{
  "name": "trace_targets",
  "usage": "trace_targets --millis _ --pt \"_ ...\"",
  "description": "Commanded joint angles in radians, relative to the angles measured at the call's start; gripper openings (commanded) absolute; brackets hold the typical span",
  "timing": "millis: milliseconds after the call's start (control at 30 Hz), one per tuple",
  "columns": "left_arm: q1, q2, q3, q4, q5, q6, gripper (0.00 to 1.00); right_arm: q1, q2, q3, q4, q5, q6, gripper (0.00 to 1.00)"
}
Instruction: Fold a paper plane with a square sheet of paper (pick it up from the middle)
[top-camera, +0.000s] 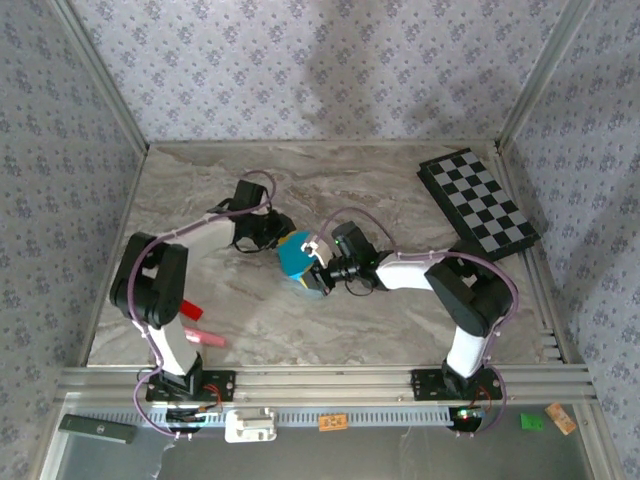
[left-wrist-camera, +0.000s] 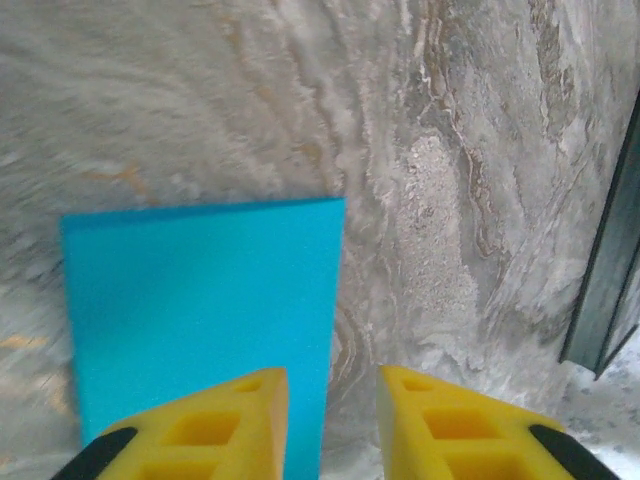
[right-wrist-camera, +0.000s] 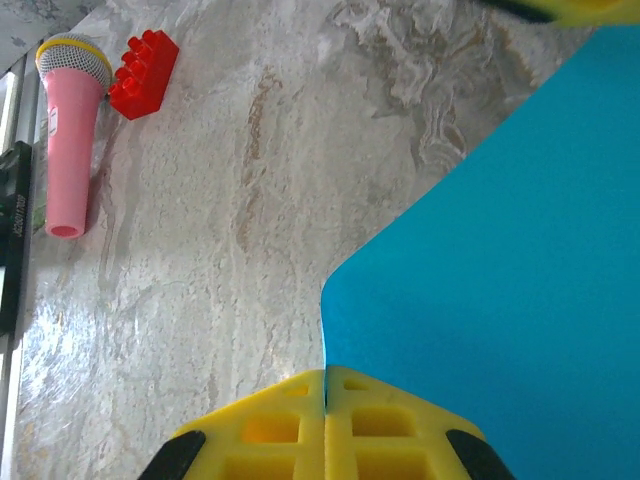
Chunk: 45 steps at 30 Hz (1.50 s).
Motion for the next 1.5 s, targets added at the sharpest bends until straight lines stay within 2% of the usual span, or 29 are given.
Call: trace_targets --millis 0,333,533,700,1100,1467 --pt "-0.008 0.073 0.065 -0.100 0.000 0.060 0.23 0.001 0.017 0.014 0.009 -0.045 0.052 0.00" --pt "-0.036 0.209 0.171 -0.229 -0.036 0.138 0.13 -0.007 0.045 0.048 -0.058 -0.005 0.081 0.00" --pt "-0.041 0.248 0.172 -0.266 -0.050 0.167 0.09 -0.025 0.057 0.069 -0.096 0.092 0.133 0.00" --pt "-0.041 0.266 0.164 -0.269 -0.047 0.182 0.08 -0.030 0.072 0.099 -0.145 0.165 0.157 0.00" --pt "-0.043 0.278 0.165 -0.252 -0.023 0.183 0.07 -0.016 0.085 0.137 -0.205 0.250 0.160 0.00" --pt "-0.046 0.278 0.165 -0.245 -0.015 0.179 0.07 -0.011 0.102 0.152 -0.217 0.236 0.163 0.00"
